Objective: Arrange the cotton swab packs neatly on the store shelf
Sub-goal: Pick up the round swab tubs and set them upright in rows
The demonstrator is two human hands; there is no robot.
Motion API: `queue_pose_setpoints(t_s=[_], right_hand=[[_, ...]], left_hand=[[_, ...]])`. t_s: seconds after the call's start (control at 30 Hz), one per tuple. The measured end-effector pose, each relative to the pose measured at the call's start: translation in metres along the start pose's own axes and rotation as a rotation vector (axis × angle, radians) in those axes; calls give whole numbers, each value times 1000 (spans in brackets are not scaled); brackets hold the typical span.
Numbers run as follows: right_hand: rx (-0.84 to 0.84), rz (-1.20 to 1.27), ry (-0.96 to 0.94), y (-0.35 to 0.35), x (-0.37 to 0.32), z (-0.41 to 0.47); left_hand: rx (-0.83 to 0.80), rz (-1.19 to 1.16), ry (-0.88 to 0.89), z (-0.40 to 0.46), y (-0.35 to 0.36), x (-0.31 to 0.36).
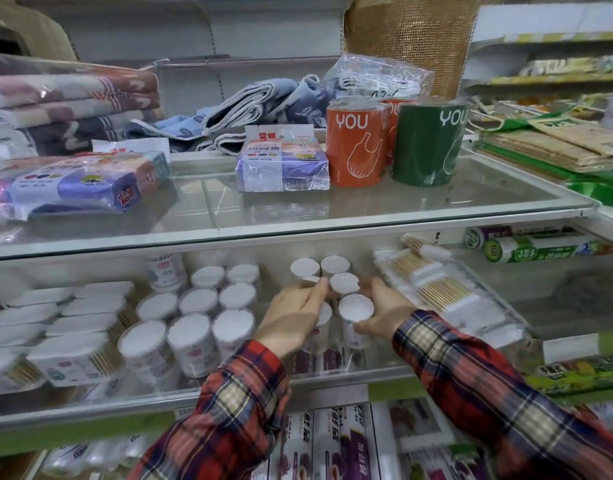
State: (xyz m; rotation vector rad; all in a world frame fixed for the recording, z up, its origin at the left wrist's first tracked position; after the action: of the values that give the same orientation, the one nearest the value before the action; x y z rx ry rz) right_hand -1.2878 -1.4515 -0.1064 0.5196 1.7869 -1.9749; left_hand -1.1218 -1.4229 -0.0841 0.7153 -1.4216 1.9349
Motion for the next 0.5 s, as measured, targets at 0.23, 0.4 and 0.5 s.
queue_pose_setpoints(t_s=[0.23, 0.4, 0.5], right_hand=[[10, 162, 50, 13, 9, 6], [13, 364, 52, 20, 8, 1], [45, 446, 71, 22, 8, -3]], left_hand=[[-35, 142, 102, 0, 7, 7], [-77, 184, 151, -8, 12, 10], [-73, 191, 141, -11, 15, 5]])
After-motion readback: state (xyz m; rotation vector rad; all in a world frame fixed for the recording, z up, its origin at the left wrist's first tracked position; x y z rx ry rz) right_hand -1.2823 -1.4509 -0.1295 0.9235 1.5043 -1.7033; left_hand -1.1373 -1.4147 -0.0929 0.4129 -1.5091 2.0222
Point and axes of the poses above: each hand's wrist, its own z-axis towards the middle knuckle, its own y-axis out of the palm, x = y × z, the point moved 6 cm from there along z, towards the middle knuckle, and after that the axes turned 14 degrees about x, right-handed, at the moved point
